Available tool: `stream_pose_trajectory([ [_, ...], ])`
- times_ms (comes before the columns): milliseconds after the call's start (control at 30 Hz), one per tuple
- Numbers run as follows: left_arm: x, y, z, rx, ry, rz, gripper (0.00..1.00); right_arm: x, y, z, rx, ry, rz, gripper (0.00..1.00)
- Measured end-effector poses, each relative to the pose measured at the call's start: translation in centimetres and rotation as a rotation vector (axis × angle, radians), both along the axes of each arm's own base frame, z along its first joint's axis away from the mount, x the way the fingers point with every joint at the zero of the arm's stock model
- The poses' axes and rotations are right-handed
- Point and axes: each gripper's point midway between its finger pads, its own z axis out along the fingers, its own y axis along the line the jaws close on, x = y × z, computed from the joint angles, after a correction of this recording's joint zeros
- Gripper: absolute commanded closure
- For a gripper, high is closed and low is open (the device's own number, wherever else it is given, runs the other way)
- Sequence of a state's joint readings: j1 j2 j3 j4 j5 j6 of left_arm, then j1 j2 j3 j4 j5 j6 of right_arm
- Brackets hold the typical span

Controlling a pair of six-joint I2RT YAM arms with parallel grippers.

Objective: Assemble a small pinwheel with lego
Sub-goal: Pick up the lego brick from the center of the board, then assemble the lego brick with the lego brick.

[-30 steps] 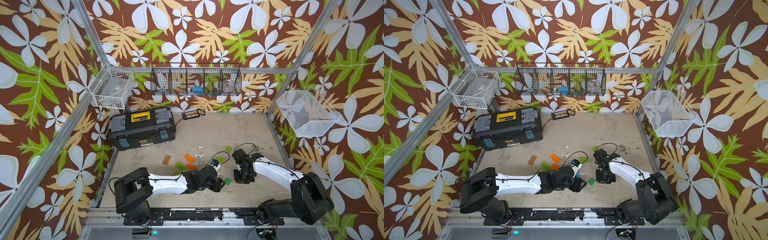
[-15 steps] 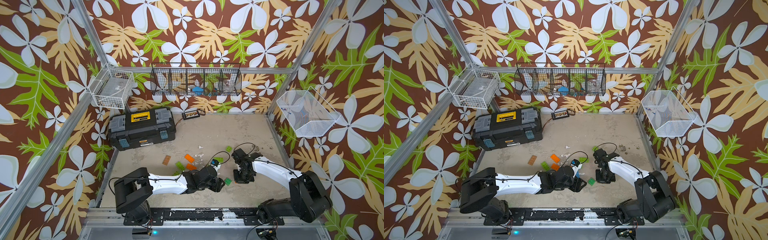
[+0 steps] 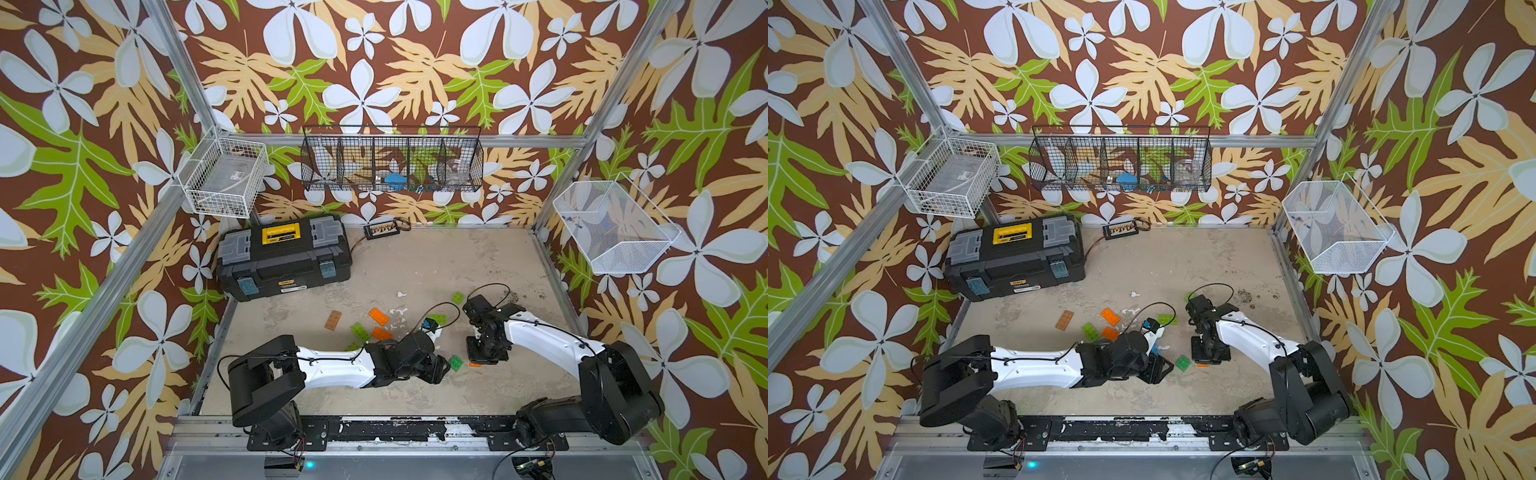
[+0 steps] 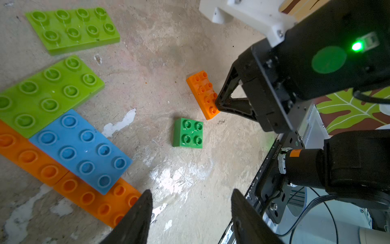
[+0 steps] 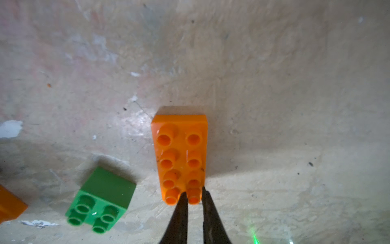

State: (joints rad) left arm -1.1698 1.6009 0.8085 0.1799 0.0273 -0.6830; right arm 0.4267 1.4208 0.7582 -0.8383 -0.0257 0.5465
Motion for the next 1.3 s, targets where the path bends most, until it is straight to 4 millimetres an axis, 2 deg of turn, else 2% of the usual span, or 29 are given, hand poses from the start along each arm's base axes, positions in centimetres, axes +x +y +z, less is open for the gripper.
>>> stream_pose_trajectory([
  [600, 0.1, -0.2, 0.2, -0.004, -0.004, 0.002, 0.39, -0.1, 0.0, -0.3, -0.005, 0.009, 0.000, 0.90],
  [700, 0.3, -0.2, 0.4, -0.005, -0.010, 0.009, 0.39, 0.1, -0.2, 0.1, -0.015, 0.000, 0.000, 0.90],
  [800, 1.0, 0.5, 1.1, -0.018, -0.018, 0.030, 0.39, 1.3, -0.2, 1.6, -0.020, -0.054, -0.003, 0.90],
  [933, 3.3, 3.7, 1.9, -0.046, -0.020, 0.127, 0.39, 3.2, 0.8, 3.9, -0.006, -0.127, 0.010, 0.90],
  [1033, 5.2, 7.2, 2.1, -0.073, -0.013, 0.228, 0.39, 4.4, 3.0, 5.2, 0.012, -0.155, 0.046, 0.90],
  [1167, 6.9, 12.4, 1.3, -0.107, 0.015, 0.369, 0.39, 5.9, 7.5, 5.9, 0.037, -0.164, 0.125, 0.91],
  [1300, 7.4, 16.6, 0.4, -0.153, 0.057, 0.478, 0.39, 7.1, 12.5, 6.2, 0.080, -0.165, 0.189, 0.91],
])
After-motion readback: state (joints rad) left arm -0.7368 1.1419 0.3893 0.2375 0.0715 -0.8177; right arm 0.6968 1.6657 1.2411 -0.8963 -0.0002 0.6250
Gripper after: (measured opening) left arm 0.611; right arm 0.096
